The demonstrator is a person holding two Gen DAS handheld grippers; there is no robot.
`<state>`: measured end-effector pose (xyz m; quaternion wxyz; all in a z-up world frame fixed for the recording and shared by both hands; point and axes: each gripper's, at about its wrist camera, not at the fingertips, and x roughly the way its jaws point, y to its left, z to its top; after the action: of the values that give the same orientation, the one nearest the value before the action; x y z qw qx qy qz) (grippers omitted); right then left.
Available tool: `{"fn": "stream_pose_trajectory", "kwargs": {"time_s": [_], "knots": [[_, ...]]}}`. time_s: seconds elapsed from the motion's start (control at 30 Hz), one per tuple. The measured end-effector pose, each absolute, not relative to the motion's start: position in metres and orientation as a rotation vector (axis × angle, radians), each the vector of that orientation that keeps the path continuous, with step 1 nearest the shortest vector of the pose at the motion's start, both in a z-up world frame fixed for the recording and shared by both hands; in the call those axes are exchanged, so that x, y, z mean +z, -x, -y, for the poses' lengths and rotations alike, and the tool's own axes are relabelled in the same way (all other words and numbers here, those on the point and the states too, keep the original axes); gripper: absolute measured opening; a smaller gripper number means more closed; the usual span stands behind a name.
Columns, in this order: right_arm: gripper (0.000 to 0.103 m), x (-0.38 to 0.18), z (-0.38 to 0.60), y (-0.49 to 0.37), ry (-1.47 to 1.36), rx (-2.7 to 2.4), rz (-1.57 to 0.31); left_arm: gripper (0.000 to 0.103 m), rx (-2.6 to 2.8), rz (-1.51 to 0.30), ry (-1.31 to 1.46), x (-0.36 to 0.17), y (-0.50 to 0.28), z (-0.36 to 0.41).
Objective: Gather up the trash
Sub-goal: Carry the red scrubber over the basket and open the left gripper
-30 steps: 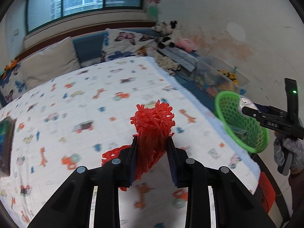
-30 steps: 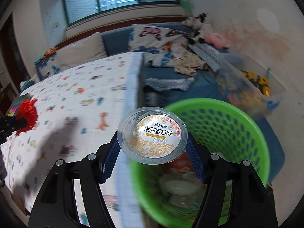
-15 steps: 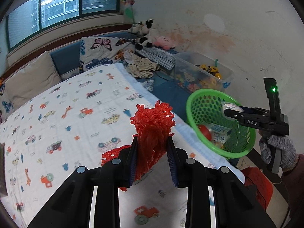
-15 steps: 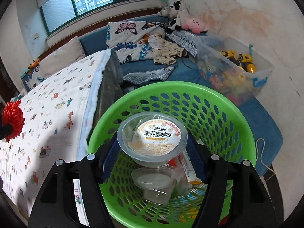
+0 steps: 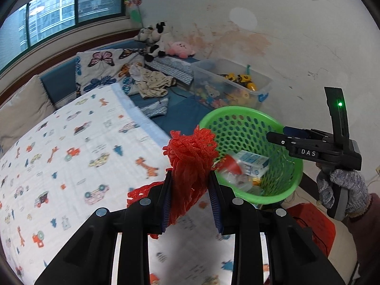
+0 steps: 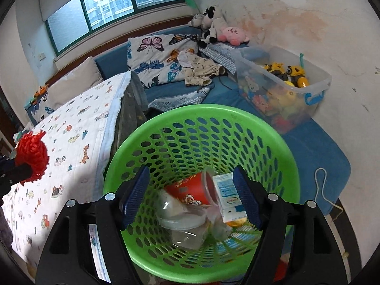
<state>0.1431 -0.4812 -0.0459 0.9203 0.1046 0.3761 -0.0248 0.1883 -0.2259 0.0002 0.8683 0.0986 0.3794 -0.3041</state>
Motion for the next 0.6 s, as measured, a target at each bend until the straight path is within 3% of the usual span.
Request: {"fn": "stream_pose_trajectory", "kwargs": {"time_s": [0.6], "knots": [[0.075,-0.043,0.496,-0.09,-0.218,-0.096,-0.769,0.028,-0.727,-0.838,-0.265,-0.02,-0.193,0.309]]}}
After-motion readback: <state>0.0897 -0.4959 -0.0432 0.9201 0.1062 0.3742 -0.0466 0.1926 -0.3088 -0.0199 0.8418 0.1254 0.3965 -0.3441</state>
